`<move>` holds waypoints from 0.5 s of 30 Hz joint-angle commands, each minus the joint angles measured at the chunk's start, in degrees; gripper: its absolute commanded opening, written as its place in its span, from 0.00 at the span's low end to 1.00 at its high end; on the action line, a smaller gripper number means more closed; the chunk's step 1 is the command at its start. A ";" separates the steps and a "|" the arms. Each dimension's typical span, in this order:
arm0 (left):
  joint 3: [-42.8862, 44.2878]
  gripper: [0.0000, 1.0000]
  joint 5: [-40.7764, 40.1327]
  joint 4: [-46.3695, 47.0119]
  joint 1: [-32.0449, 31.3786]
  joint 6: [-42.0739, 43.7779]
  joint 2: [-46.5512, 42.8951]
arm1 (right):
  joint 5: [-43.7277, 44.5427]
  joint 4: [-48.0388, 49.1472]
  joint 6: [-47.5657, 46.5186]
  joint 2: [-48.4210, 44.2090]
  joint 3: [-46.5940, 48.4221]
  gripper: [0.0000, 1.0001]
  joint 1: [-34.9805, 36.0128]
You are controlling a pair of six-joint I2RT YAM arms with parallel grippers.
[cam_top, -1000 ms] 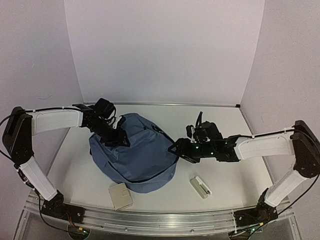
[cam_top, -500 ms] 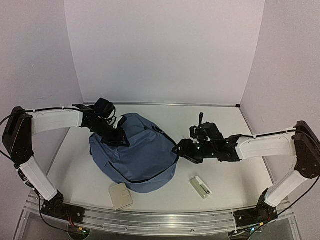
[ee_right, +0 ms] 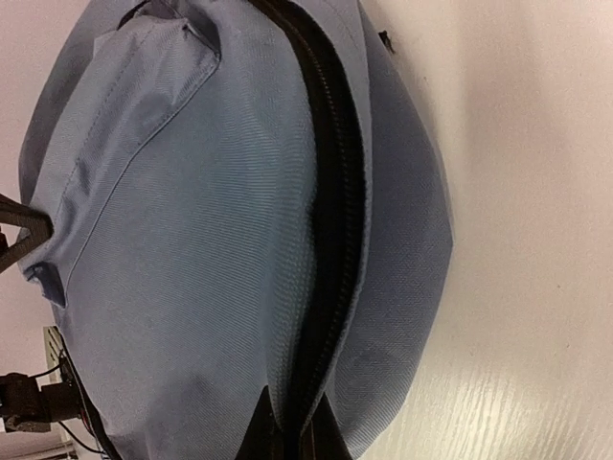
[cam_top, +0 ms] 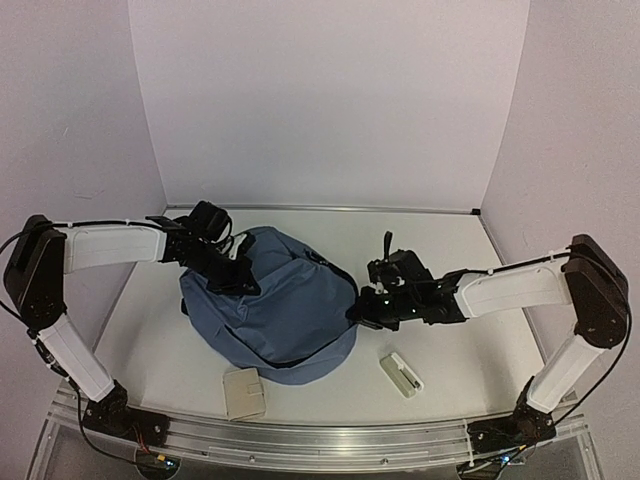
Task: Pack the student bag
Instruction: Adjust the student bag at the center of the board.
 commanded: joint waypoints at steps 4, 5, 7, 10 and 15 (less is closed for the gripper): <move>0.30 0.00 3.48 10.03 -2.85 -6.30 -2.42 | 2.51 -0.86 -10.97 3.15 9.86 0.00 -10.35; 0.76 0.00 2.97 11.52 -4.37 -7.06 -1.59 | 2.12 -1.24 -12.17 4.77 11.52 0.00 -11.74; 1.96 0.00 1.74 14.31 -7.34 -8.90 0.44 | 1.46 -1.61 -14.33 7.67 14.64 0.00 -13.95; 4.68 0.00 0.08 19.84 -11.95 -11.59 5.17 | 0.82 -1.78 -17.13 11.65 19.92 0.00 -16.67; 10.47 0.05 -0.77 25.98 -13.59 -13.77 12.01 | -2.04 -2.67 -18.12 14.90 25.92 0.22 -20.71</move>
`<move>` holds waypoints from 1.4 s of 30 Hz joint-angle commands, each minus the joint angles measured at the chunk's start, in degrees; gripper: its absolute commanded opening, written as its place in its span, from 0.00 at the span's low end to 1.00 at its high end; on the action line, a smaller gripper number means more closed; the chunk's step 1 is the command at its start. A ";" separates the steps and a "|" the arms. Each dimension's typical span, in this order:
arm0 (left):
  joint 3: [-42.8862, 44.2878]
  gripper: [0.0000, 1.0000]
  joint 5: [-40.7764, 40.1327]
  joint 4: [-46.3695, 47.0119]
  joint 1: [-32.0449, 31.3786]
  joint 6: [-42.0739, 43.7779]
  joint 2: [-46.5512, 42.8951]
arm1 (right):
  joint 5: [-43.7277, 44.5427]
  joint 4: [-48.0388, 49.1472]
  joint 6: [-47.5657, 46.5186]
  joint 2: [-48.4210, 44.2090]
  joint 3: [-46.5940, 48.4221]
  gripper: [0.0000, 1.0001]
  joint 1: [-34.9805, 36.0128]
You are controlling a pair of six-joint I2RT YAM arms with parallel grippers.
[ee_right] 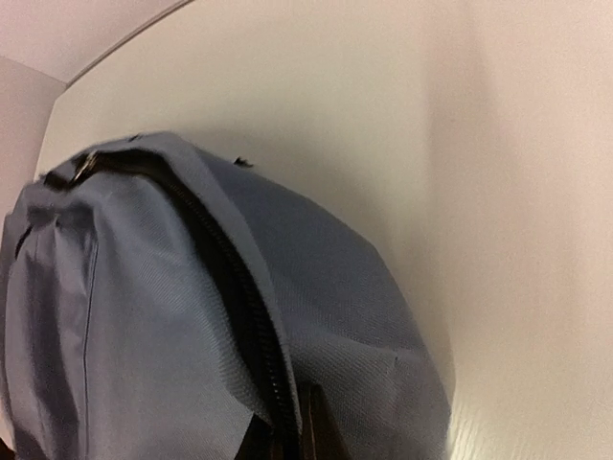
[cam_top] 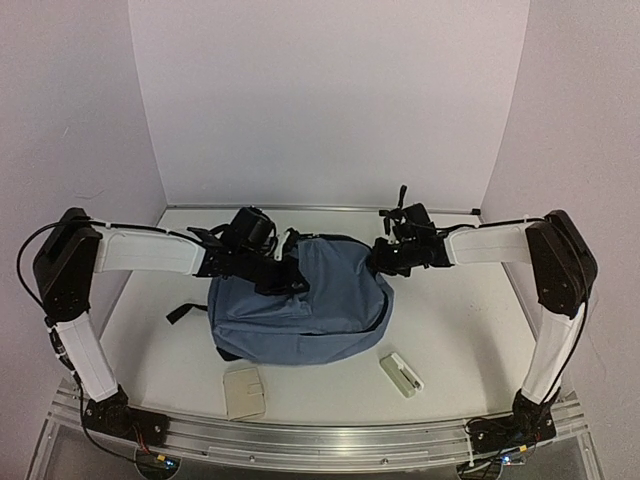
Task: Pack the student bag
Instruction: Adjust the student bag at the center of the board.
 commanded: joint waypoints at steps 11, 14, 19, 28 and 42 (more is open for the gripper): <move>7.18 0.80 -2.60 -6.97 2.85 6.95 -6.00 | -2.36 -0.62 0.27 -16.11 -5.94 0.86 -3.30; 2.09 0.83 -2.86 -7.00 7.09 5.00 -10.52 | -3.92 -0.64 3.11 -21.33 -11.22 0.86 -3.29; -3.42 0.85 -3.10 -7.94 13.34 2.83 -14.79 | -4.03 -0.67 7.22 -26.82 -19.66 0.86 -3.25; -1.99 0.87 -5.96 -12.25 17.61 5.38 -12.46 | -6.29 5.96 13.42 -27.95 -30.85 0.74 -2.11; -5.11 0.72 -2.46 -7.96 26.23 4.34 -8.06 | -5.57 12.75 16.83 -21.85 -30.84 0.51 4.26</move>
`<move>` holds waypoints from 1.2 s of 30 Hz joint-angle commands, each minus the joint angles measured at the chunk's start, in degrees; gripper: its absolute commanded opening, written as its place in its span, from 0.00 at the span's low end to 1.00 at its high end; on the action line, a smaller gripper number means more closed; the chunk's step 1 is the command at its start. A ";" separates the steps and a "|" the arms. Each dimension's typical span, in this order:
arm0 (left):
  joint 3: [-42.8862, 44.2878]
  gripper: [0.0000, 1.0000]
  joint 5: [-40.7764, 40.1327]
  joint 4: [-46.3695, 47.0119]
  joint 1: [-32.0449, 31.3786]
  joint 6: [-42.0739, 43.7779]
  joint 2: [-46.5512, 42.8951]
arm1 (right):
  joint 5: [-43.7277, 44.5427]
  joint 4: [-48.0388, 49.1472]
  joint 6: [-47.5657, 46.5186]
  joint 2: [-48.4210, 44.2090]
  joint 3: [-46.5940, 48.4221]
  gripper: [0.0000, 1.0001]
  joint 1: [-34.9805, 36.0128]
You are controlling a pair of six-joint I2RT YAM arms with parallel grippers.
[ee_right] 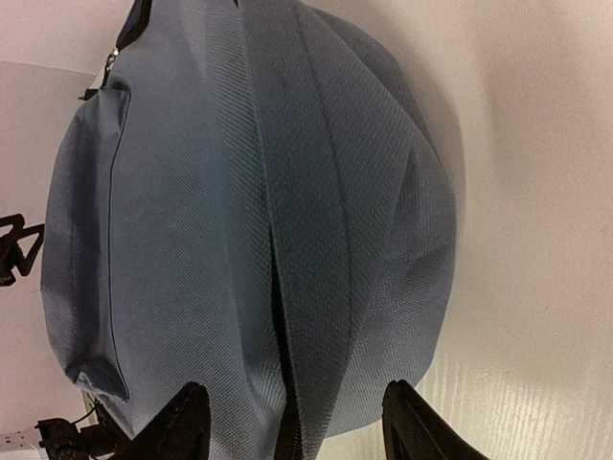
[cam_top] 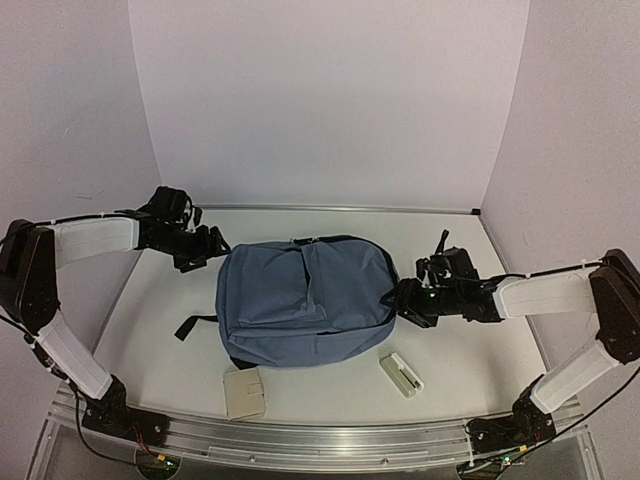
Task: Pack the student bag
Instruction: Adjust the student bag at the center of the board.
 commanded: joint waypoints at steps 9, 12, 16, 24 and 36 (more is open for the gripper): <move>1.42 0.32 7.58 4.30 0.06 0.56 8.73 | 5.85 3.49 1.62 4.03 3.97 0.07 4.45; 1.45 0.14 8.94 4.72 0.07 0.71 9.04 | 8.97 2.64 0.34 3.35 5.54 0.00 4.29; -1.36 0.00 10.47 8.34 0.07 -0.37 6.64 | 10.61 0.48 -3.19 5.22 10.03 0.00 2.12; -10.45 0.00 14.23 15.96 -3.24 -7.18 0.21 | 10.80 -3.41 -11.50 16.20 24.54 0.00 -3.25; -14.66 0.00 -3.31 28.43 -28.39 -25.35 -3.06 | 12.89 -8.62 -17.29 30.90 46.19 0.10 -3.91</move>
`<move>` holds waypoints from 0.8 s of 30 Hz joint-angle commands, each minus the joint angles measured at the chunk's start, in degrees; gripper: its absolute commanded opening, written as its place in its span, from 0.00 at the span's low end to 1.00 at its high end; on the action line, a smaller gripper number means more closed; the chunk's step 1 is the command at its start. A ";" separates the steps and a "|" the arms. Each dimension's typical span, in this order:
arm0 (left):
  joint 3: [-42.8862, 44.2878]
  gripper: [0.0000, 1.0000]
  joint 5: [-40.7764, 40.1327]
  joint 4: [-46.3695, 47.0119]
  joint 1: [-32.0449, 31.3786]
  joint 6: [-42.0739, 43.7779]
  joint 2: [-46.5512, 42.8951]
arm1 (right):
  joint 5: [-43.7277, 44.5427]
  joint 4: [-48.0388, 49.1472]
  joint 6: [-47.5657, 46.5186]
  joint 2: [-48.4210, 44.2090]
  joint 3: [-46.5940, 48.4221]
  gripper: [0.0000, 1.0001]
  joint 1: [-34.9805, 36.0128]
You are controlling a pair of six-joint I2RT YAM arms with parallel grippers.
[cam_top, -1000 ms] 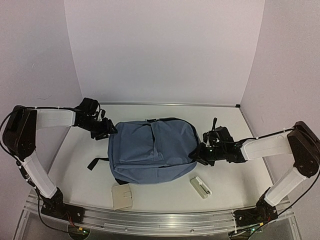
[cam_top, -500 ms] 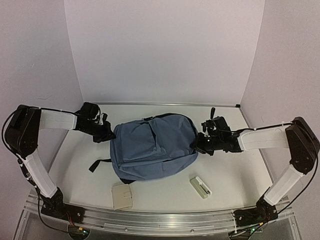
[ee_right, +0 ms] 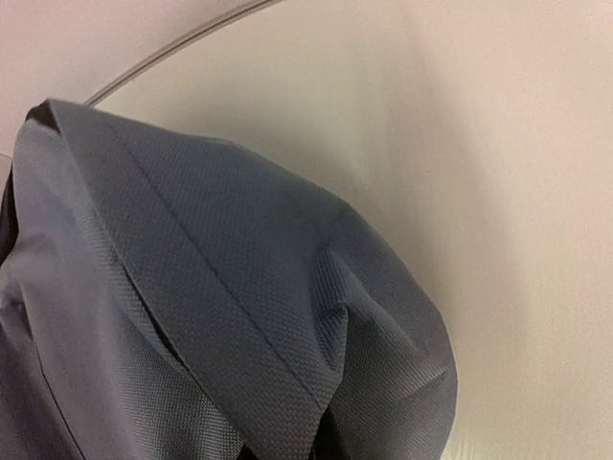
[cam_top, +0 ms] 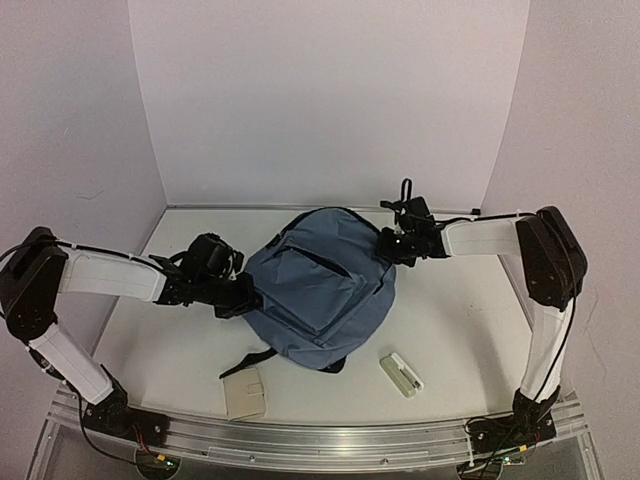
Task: Pack the student bag
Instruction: Adjust the student bag at the center of the board.
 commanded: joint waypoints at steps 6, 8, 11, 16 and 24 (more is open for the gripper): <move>4.75 0.09 1.83 16.54 -13.24 -8.68 7.16 | -3.14 -2.39 -5.06 0.79 12.17 0.37 1.13; 4.82 0.21 2.52 18.14 -13.47 -8.62 7.48 | -3.11 -2.90 -5.53 -1.56 11.00 0.48 1.17; 4.77 0.43 1.63 16.42 -13.54 -7.20 5.17 | -3.32 -3.95 -5.91 -6.08 8.41 0.62 1.13; 4.98 0.64 -2.54 4.91 -13.51 -3.78 -2.19 | -5.52 -4.52 -4.54 -14.49 1.63 0.77 1.26; 8.56 0.86 0.15 -12.41 -7.43 3.54 -10.69 | -7.23 -4.48 0.24 -26.20 -11.35 0.83 2.06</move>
